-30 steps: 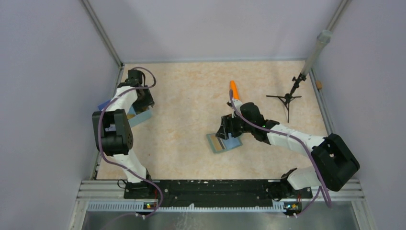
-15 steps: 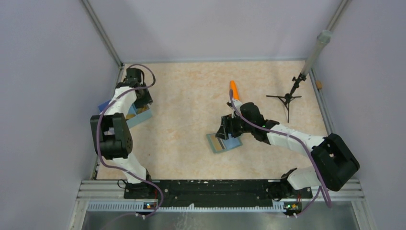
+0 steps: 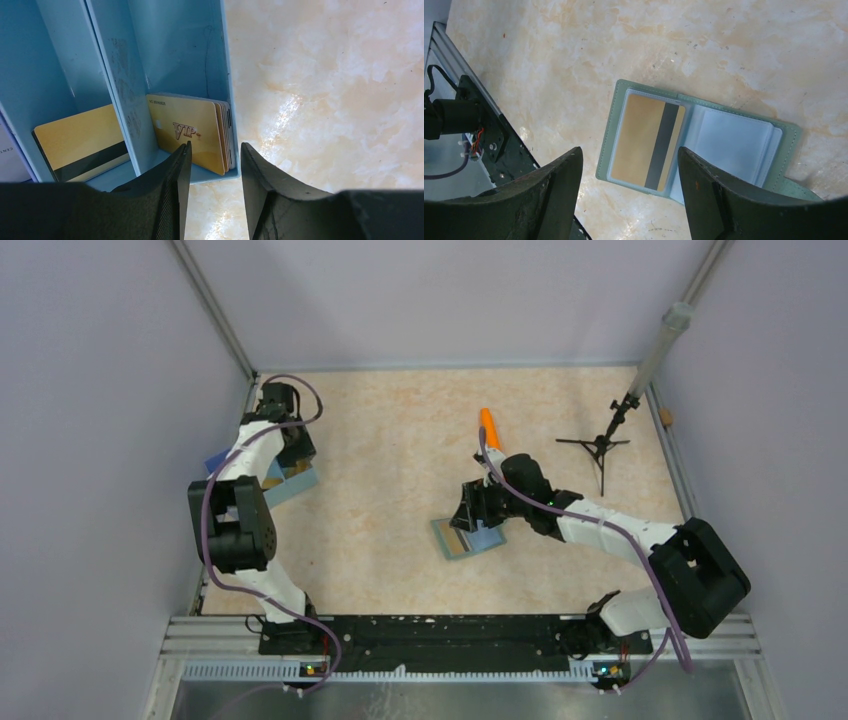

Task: Put the credit cards into the card holder
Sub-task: Pick up the credit card from the storage box.

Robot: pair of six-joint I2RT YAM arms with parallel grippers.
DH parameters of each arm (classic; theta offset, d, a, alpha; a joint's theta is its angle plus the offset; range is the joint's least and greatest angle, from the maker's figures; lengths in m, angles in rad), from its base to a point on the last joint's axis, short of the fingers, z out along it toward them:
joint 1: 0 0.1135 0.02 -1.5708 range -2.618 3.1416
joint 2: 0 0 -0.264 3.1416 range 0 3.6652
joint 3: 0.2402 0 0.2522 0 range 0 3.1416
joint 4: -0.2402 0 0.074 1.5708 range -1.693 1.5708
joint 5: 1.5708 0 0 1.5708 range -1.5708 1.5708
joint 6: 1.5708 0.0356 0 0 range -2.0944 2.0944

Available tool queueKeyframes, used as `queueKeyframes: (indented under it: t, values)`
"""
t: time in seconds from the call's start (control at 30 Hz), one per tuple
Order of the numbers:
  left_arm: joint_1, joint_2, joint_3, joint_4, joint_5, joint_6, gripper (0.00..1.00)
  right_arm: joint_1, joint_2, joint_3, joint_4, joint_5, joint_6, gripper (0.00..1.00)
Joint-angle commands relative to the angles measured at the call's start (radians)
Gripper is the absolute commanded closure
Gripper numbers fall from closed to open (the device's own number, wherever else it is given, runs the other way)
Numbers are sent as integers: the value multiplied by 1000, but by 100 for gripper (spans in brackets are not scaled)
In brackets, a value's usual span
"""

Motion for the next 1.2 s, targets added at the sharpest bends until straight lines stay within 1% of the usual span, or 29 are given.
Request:
queueKeyframes:
  t: [0.0, 0.13, 0.33, 0.83, 1.17]
  values:
    - [15, 7, 5, 11, 13, -5, 55, -11, -11, 4, 35, -10, 3, 32]
    - [22, 8, 8, 9, 14, -18, 60, -12, -10, 4, 36, -10, 4, 32]
    - [25, -23, -13, 19, -1, -22, 62, -11, -10, 5, 37, -10, 5, 32]
    - [33, -99, -61, 67, 5, -31, 63, -12, -1, 7, 40, -22, 12, 32]
    - [39, -72, -49, 59, 37, -16, 63, -12, -2, 8, 40, -27, 13, 33]
